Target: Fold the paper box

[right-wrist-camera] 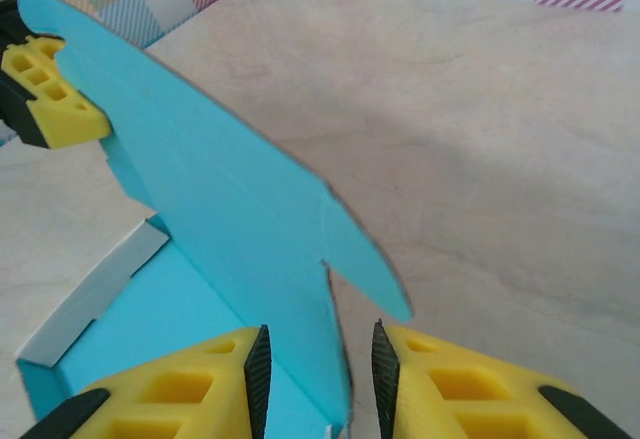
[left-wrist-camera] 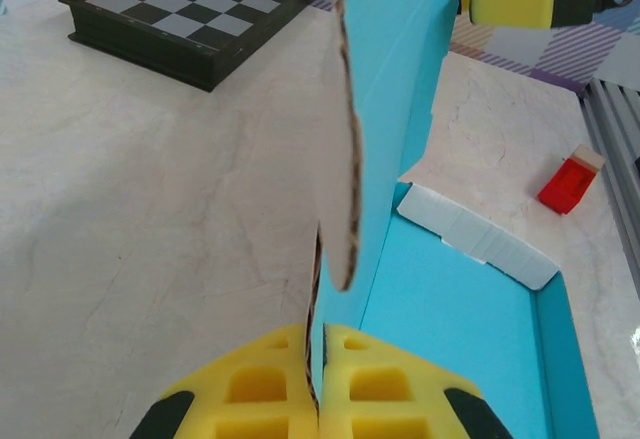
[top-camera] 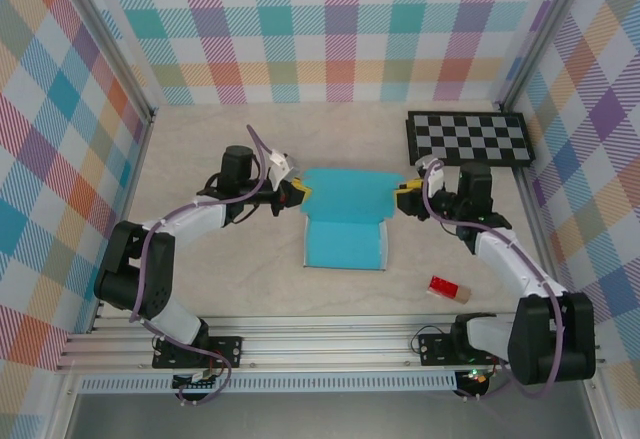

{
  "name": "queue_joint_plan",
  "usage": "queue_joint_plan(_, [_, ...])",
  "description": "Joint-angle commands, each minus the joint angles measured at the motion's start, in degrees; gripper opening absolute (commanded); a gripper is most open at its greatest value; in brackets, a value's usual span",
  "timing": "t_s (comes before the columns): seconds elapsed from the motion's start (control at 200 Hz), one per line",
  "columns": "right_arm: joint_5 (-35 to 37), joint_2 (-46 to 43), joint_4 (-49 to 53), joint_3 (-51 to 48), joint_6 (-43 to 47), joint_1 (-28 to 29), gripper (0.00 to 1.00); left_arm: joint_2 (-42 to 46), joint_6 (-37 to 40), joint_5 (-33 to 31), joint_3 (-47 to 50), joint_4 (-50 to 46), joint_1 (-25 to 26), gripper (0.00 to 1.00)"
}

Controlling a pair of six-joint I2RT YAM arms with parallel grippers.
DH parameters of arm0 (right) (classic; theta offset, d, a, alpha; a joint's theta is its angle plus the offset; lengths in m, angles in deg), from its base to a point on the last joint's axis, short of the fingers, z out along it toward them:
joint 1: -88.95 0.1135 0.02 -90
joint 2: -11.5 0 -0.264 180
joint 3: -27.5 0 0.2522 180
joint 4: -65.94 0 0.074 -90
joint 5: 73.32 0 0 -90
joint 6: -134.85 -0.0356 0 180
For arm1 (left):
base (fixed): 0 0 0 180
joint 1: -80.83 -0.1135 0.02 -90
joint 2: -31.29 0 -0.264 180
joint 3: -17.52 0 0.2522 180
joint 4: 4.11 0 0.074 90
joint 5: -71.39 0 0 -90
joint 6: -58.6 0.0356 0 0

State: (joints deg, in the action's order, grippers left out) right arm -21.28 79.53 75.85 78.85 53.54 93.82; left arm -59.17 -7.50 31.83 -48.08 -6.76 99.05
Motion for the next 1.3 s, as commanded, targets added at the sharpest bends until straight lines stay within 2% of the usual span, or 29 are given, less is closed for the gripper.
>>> queue_joint_plan(0.0, [-4.89, 1.75, -0.72, 1.72, 1.95, 0.00, 0.34, 1.77, -1.11, 0.26, 0.67, 3.01, -0.46, 0.00])
queue_joint_plan(0.195, [-3.95, 1.29, 0.17, 2.64, 2.64, -0.03, 0.20, 1.76, -1.27, 1.45, 0.51, 3.20, -0.38, 0.00])
queue_joint_plan(0.46, [-4.03, 2.27, 0.45, 3.11, 3.10, 0.06, 0.12, 1.42, -1.82, 1.92, 0.42, 3.48, 0.52, 0.00])
queue_joint_plan(0.555, [-4.15, 2.22, 0.32, 3.02, 3.07, -0.02, 0.00, 1.42, -2.14, 1.34, 0.34, 3.54, 1.01, 0.00])
queue_joint_plan(0.625, [-3.73, 1.65, 0.53, 2.88, 3.59, 0.06, 0.00, 1.42, -3.06, 0.04, 0.32, 4.08, 1.29, 0.02])
queue_joint_plan(0.75, [-1.71, 0.04, 1.13, 2.68, 4.77, 0.04, 0.00, 2.01, -4.88, -4.44, 1.49, 6.91, 1.23, 0.28])
queue_joint_plan(0.845, [-0.72, -0.74, 2.92, 3.52, 6.21, 0.05, 0.00, 2.99, -6.48, -6.57, 2.22, 9.24, 0.11, 0.37])
queue_joint_plan(0.975, [-0.41, -1.32, 4.16, 4.34, 7.08, 0.06, 0.00, 3.00, -10.29, -5.77, 1.85, 13.02, -0.75, 0.40])
queue_joint_plan(1.295, [-2.08, -2.11, 4.40, 4.43, 6.70, 0.06, 0.00, 0.87, -9.88, -4.56, -0.04, 12.94, -0.73, 0.39])
